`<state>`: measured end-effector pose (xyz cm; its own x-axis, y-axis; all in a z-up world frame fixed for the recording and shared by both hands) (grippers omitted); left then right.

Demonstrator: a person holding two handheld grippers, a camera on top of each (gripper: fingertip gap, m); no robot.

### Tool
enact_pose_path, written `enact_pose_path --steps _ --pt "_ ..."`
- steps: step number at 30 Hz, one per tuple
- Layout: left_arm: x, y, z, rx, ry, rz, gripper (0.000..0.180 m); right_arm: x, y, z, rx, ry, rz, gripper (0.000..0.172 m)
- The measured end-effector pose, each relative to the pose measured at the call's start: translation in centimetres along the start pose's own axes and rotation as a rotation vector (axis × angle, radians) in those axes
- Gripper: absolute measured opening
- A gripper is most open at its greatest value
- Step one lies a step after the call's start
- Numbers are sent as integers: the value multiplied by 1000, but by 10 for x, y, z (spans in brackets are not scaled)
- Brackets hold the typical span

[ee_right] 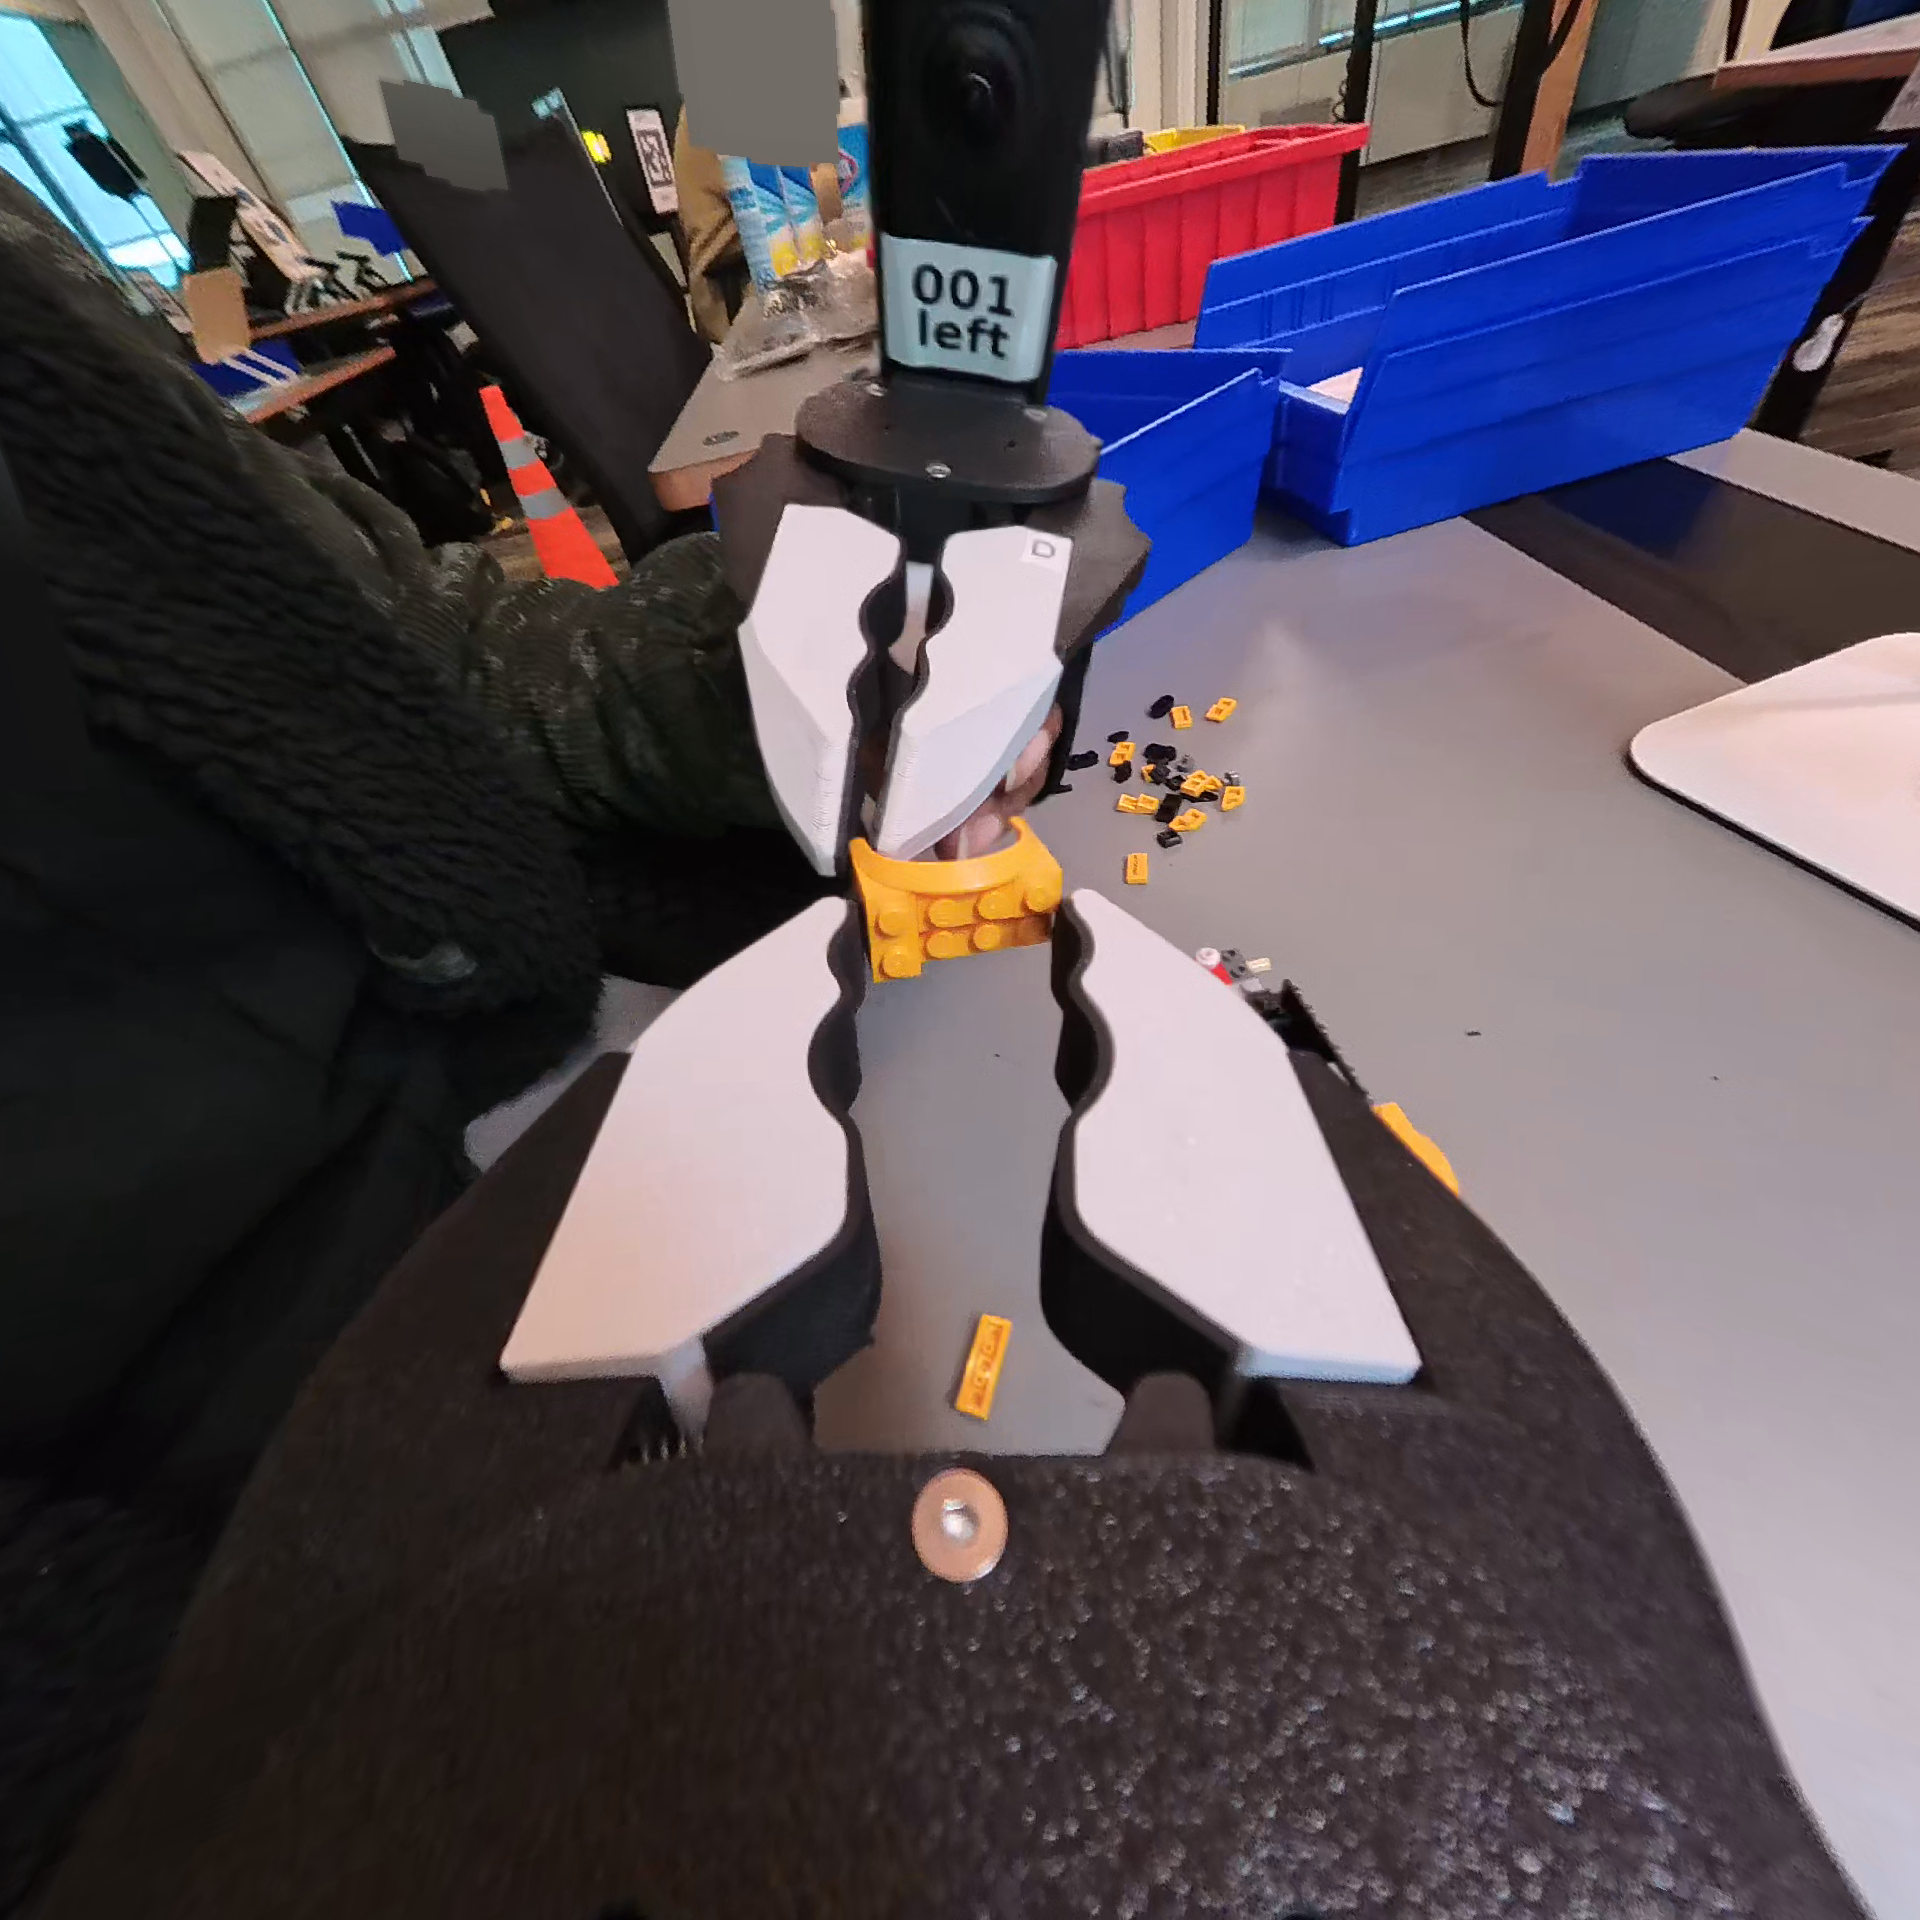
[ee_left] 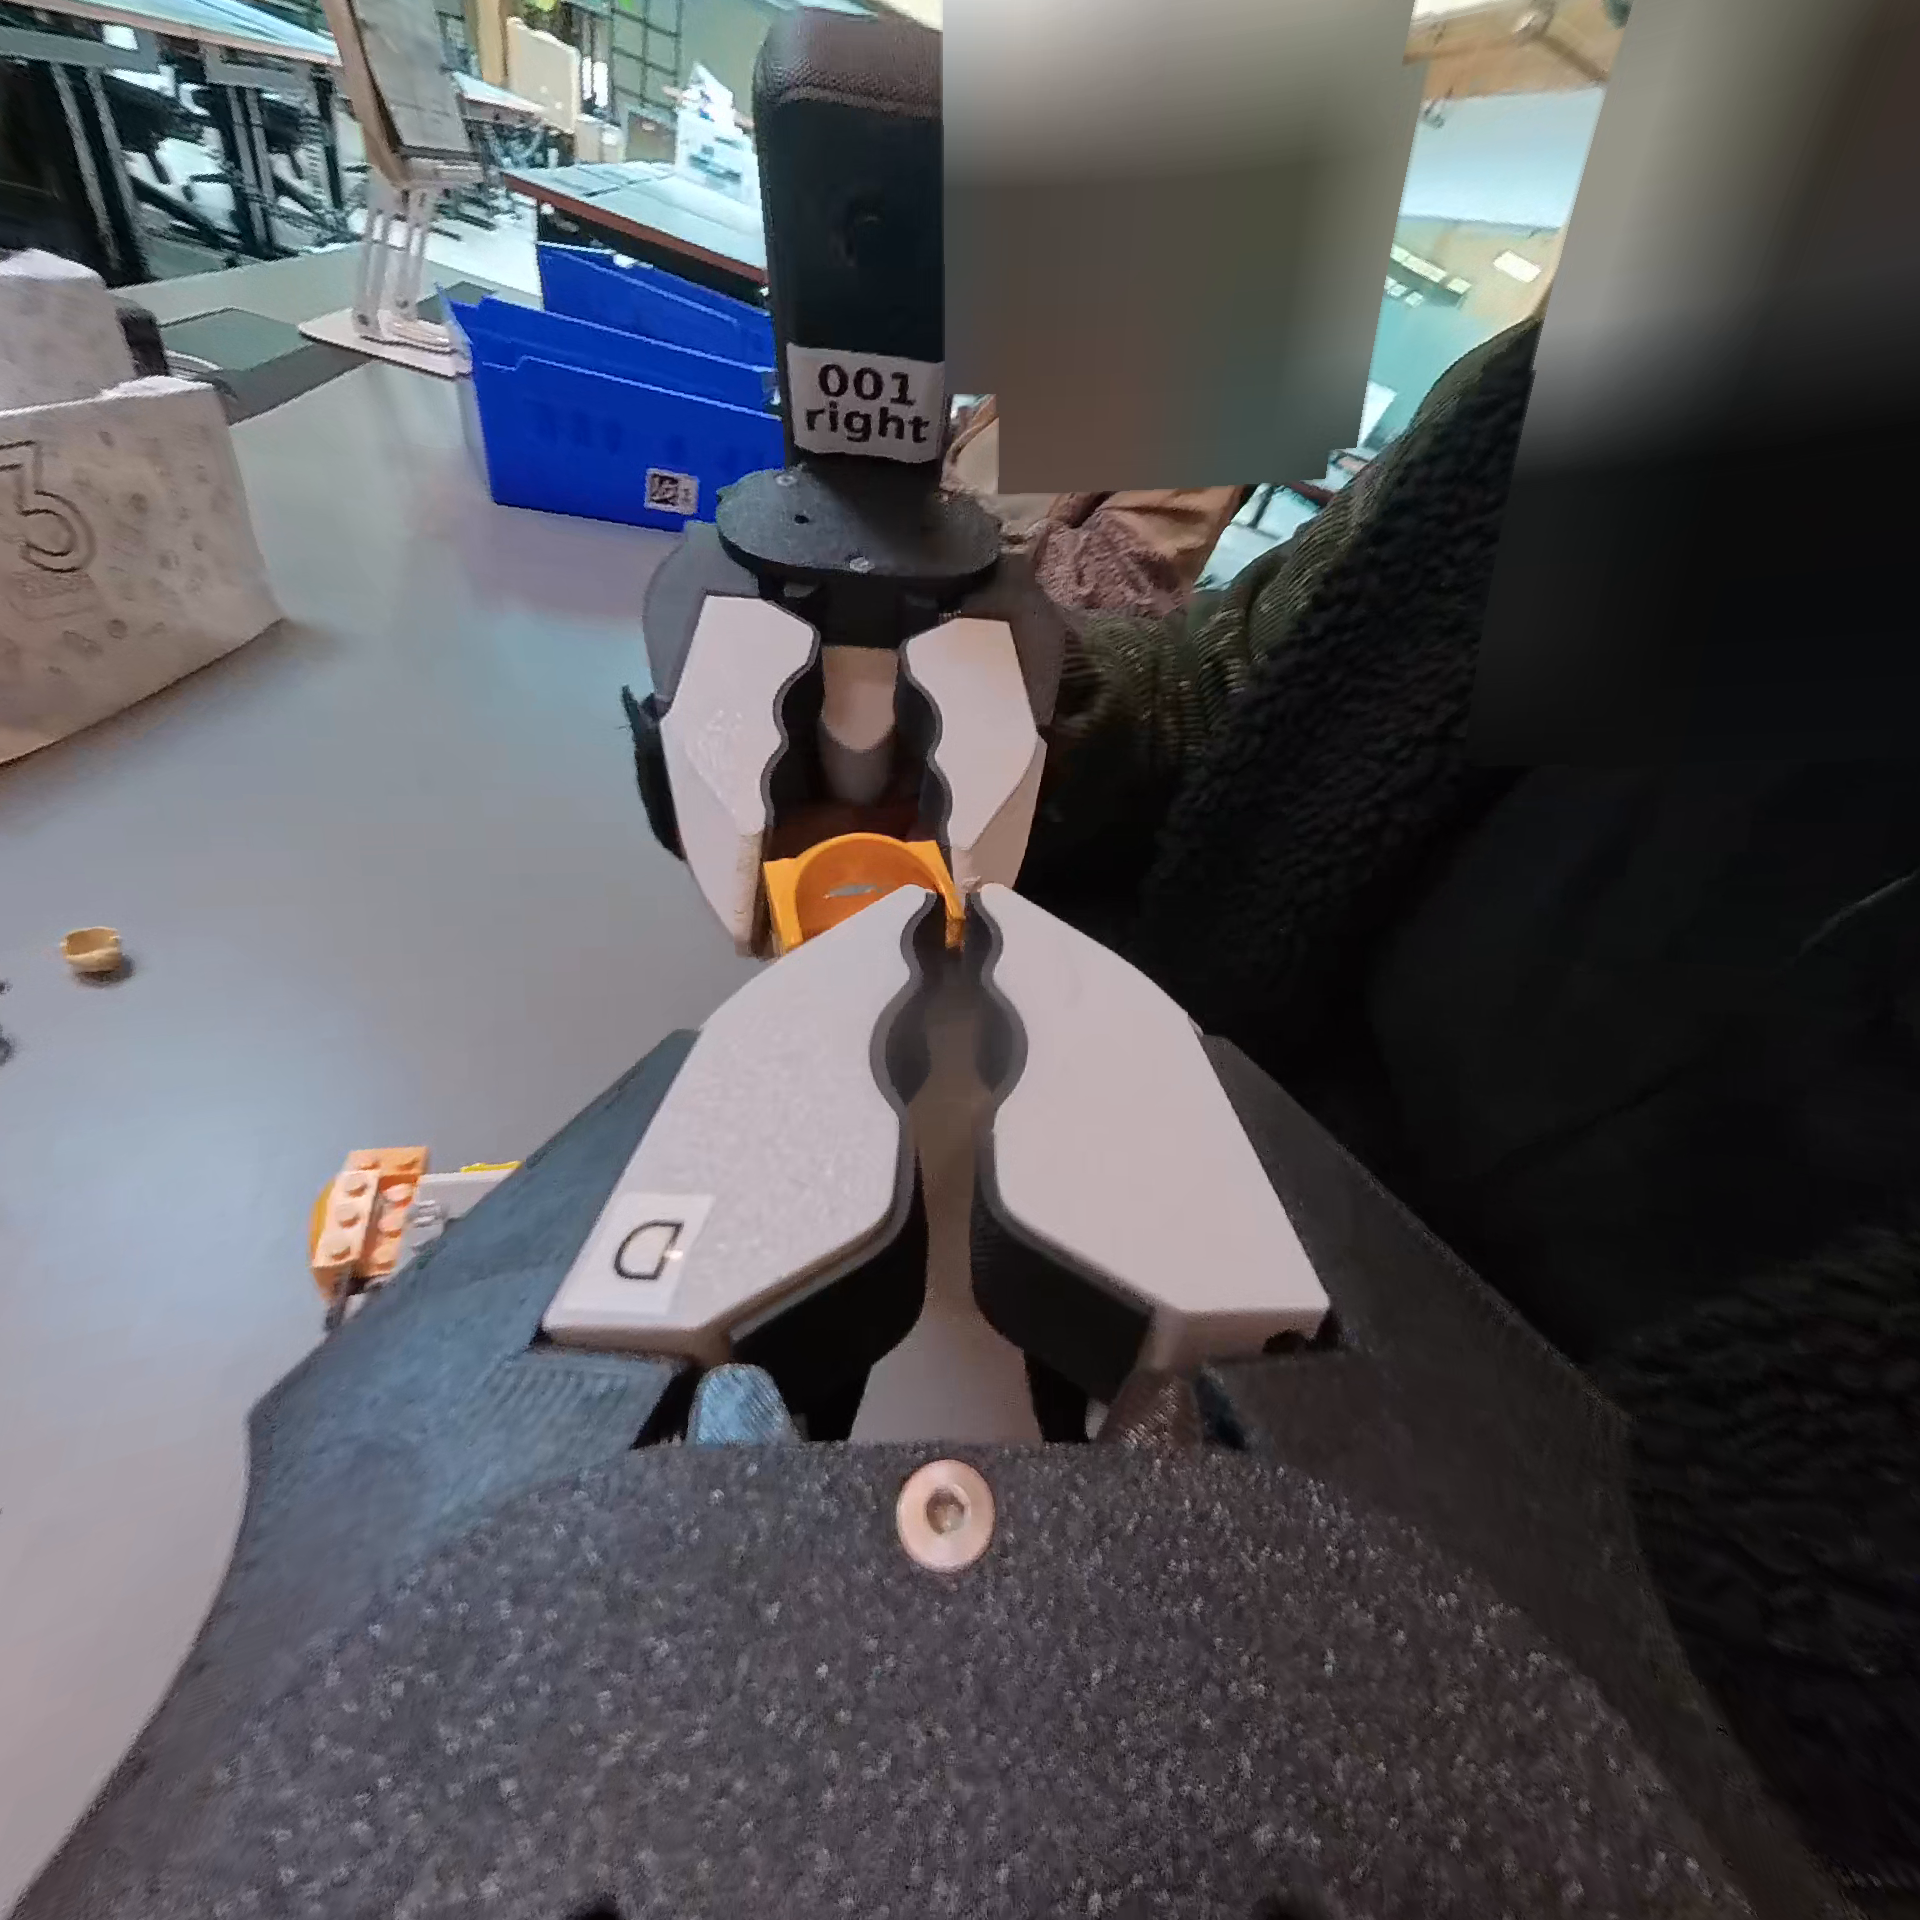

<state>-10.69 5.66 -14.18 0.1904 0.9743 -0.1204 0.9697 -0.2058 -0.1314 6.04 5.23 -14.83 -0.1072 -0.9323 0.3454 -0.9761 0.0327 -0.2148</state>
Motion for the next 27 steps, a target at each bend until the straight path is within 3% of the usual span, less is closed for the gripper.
enact_pose_path --steps 6,19,27 --pt "-3 -2 -5 36 62 -61 3 -1 -3 -2 -45 -17 3 34" --pt "-6 -5 -9 -41 74 -7 1 2 -2 -1 -93 -40 -68 42" --pt "-6 -2 -5 -80 -25 113 1 16 -4 -2 -167 -299 7 35"
Point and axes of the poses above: each gripper's, where its closed fingertips meet, y out along the fingers, z out of its underside, x = y × z across the jaws, the point moved 9 cm from there along -y, back along the fingers, and after that the axes turned 10 degrees about y, right-handed, at the moved point
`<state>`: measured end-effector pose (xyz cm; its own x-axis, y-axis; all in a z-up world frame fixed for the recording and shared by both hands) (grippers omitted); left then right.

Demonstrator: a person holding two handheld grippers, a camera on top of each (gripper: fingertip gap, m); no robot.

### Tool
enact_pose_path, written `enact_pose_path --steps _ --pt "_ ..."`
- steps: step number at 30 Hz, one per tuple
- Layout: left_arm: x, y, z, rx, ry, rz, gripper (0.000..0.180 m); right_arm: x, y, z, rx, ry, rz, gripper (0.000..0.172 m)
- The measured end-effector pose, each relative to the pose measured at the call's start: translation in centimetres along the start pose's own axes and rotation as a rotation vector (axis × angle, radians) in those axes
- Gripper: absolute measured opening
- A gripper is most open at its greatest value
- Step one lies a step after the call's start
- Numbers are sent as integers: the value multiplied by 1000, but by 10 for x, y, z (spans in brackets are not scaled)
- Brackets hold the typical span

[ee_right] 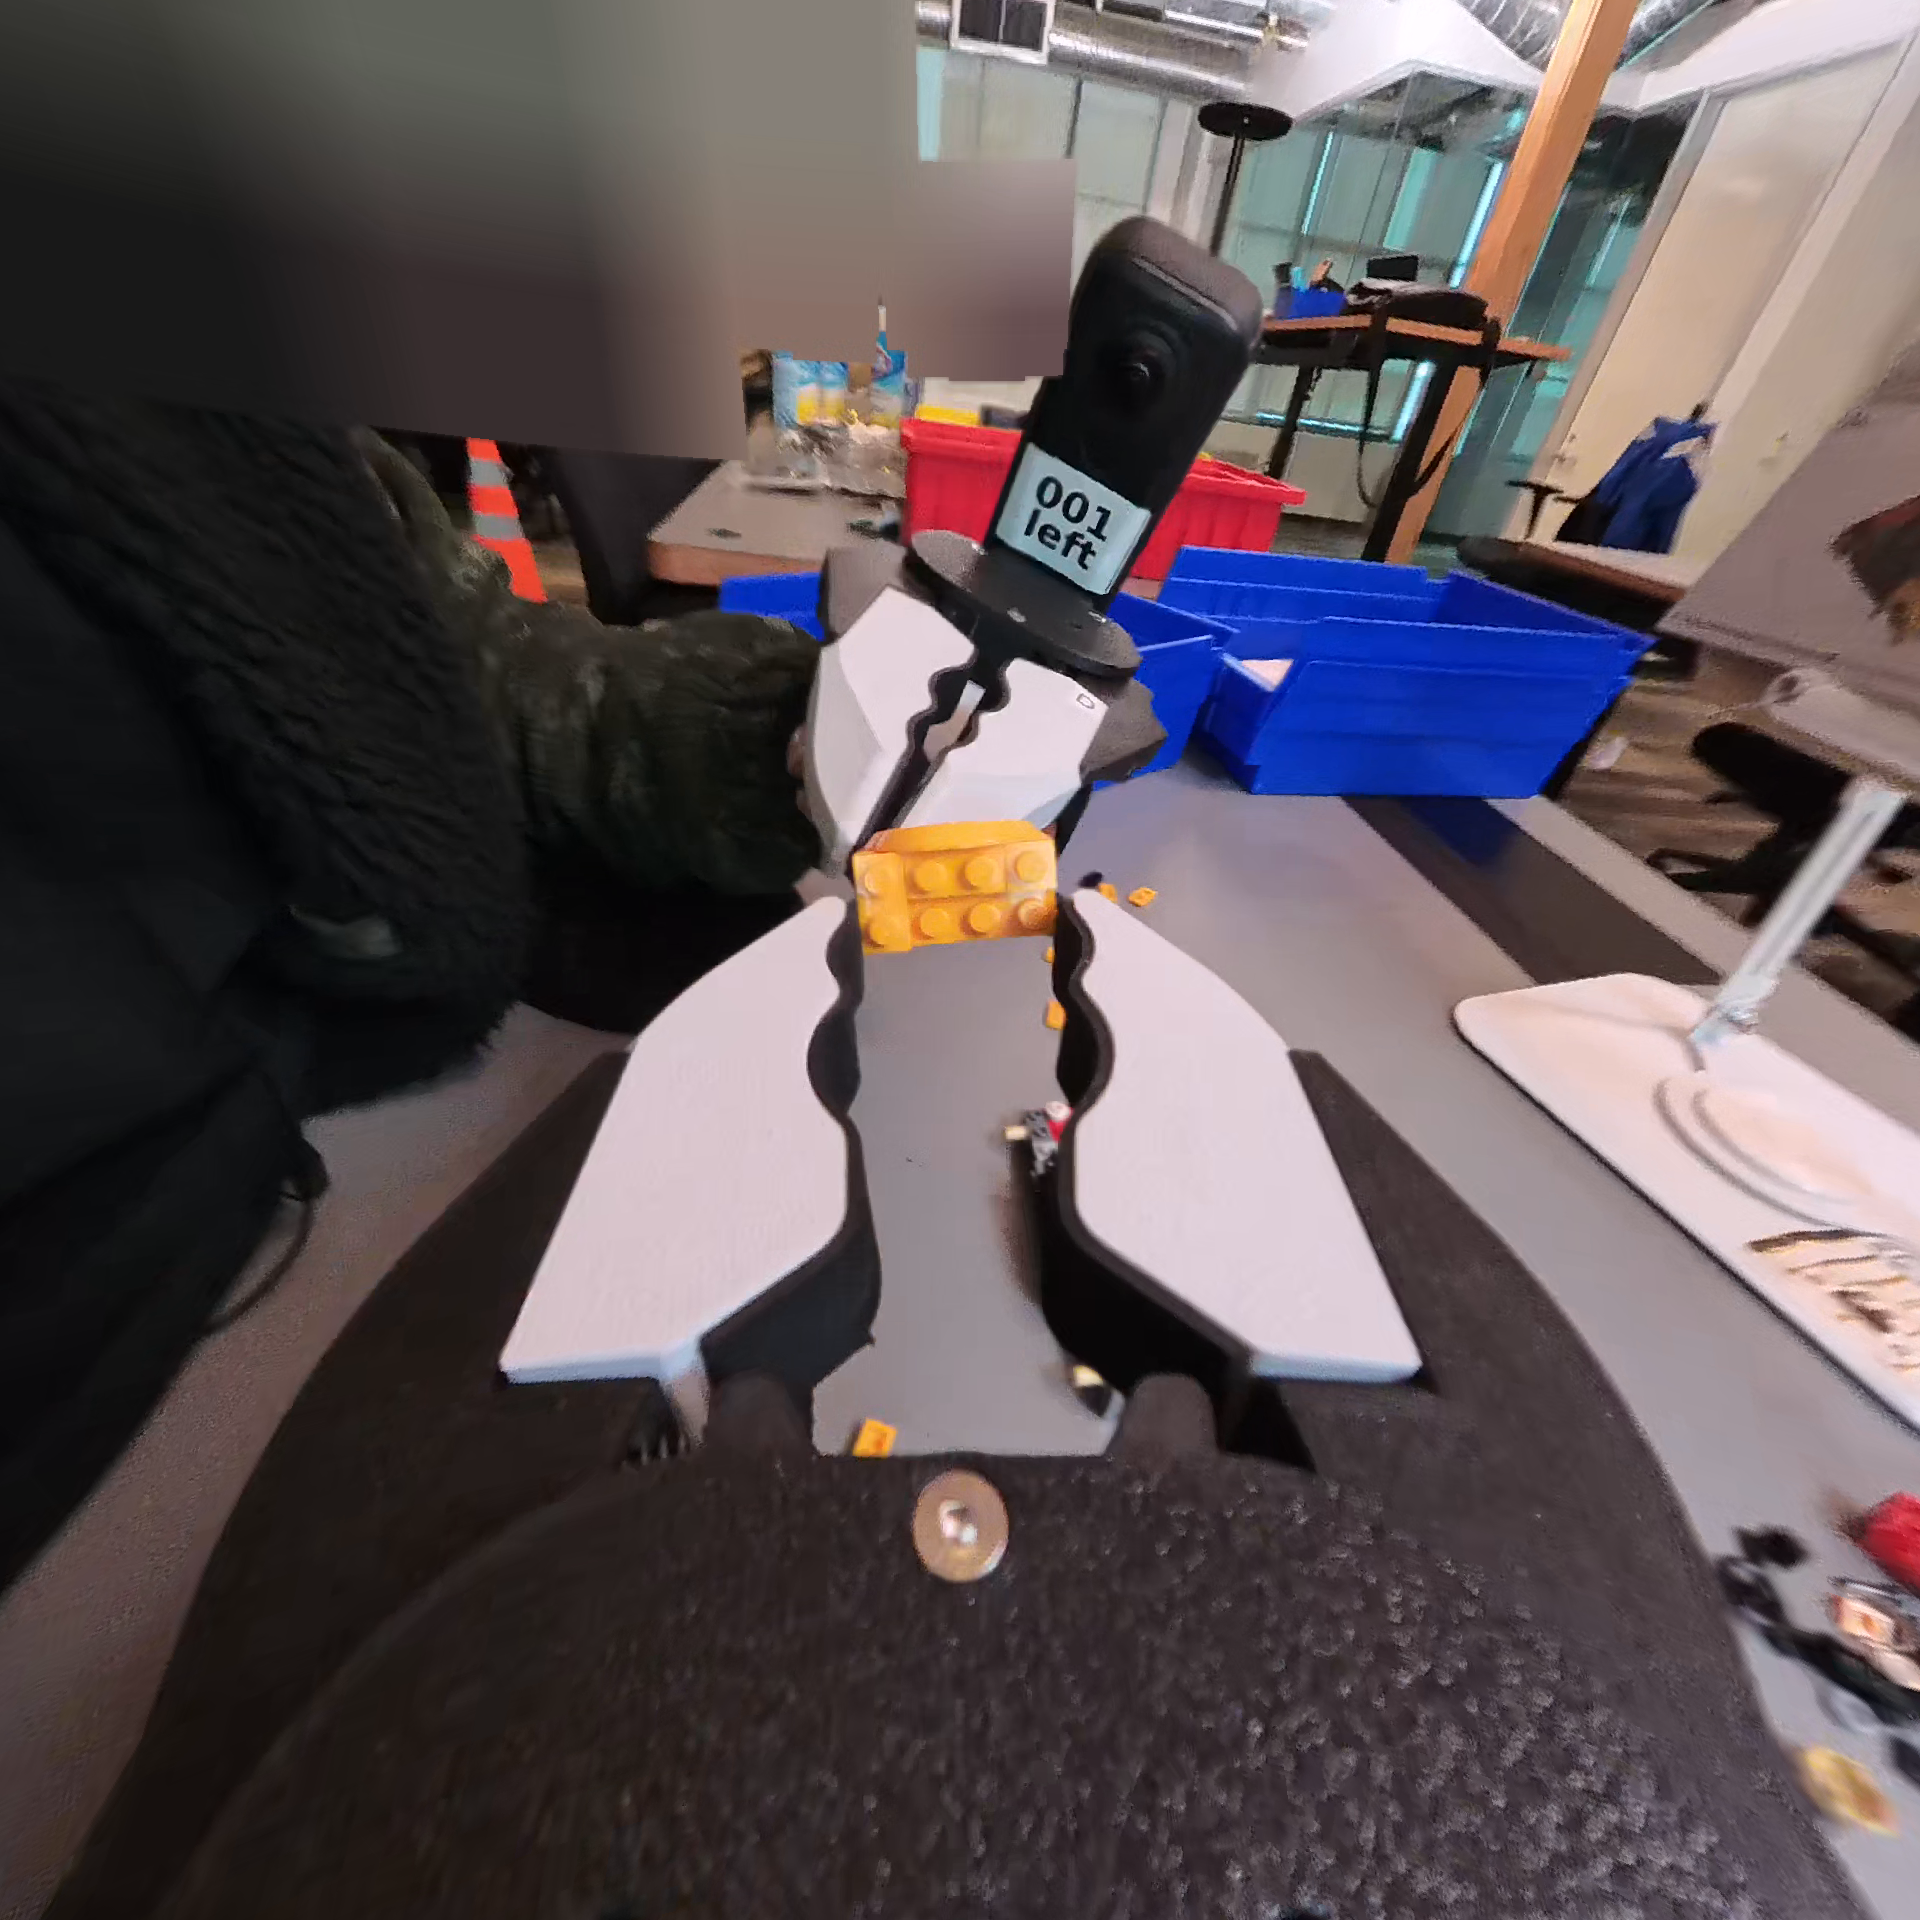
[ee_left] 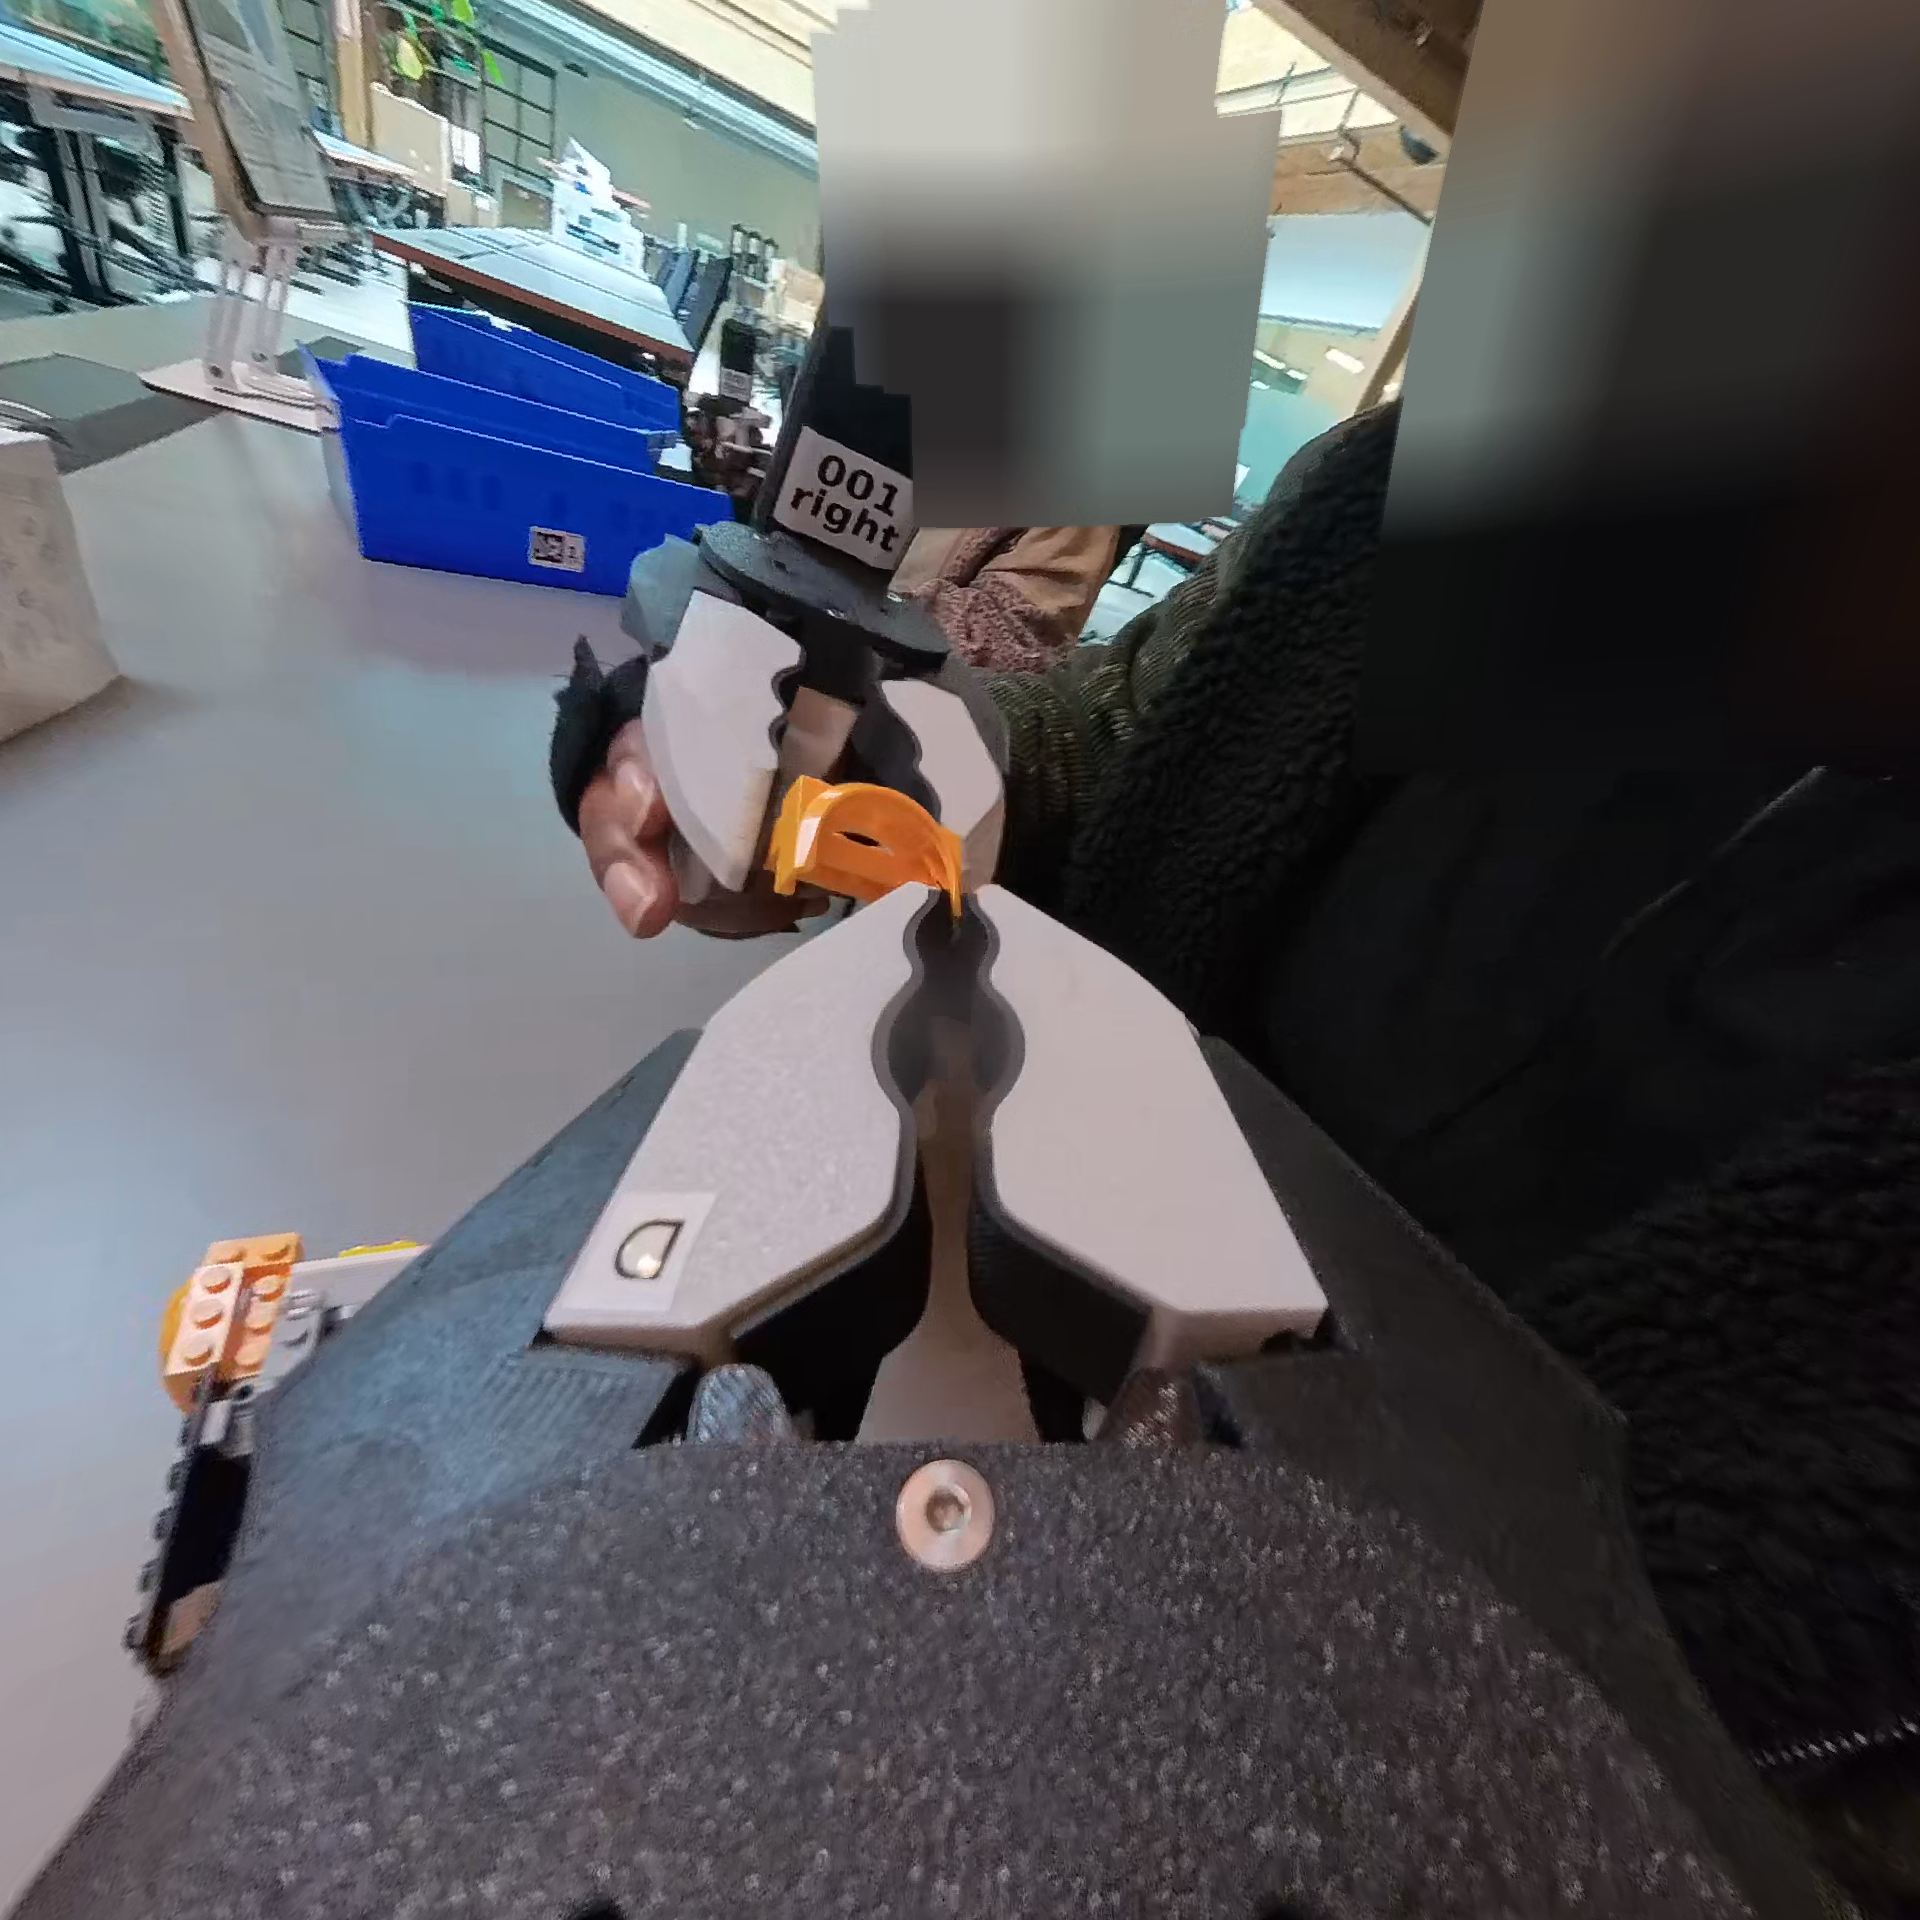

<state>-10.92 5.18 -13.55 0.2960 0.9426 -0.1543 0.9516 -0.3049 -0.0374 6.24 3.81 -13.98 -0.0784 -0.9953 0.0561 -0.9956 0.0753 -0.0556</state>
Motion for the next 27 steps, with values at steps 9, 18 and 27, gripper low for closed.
enact_pose_path --steps 9,18,27 --pt "0 1 0 89 105 -140 8 -5 3 -2 137 161 37 34" --pt "5 -2 -2 92 67 -196 3 -10 -2 -4 133 141 104 36" --pt "7 -4 -2 103 75 -243 3 -5 -1 -6 131 120 104 17"
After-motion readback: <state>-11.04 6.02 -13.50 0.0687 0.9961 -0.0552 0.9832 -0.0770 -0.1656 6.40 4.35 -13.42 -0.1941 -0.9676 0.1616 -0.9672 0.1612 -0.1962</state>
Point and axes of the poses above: each gripper's, where its closed fingertips meet, y out along the fingers, z out of its underside, x = y × z across the jaws, the point moved 9 cm from there along -y, back along the fingers, and after that the axes turned 10 degrees about y, right-handed, at the moved point
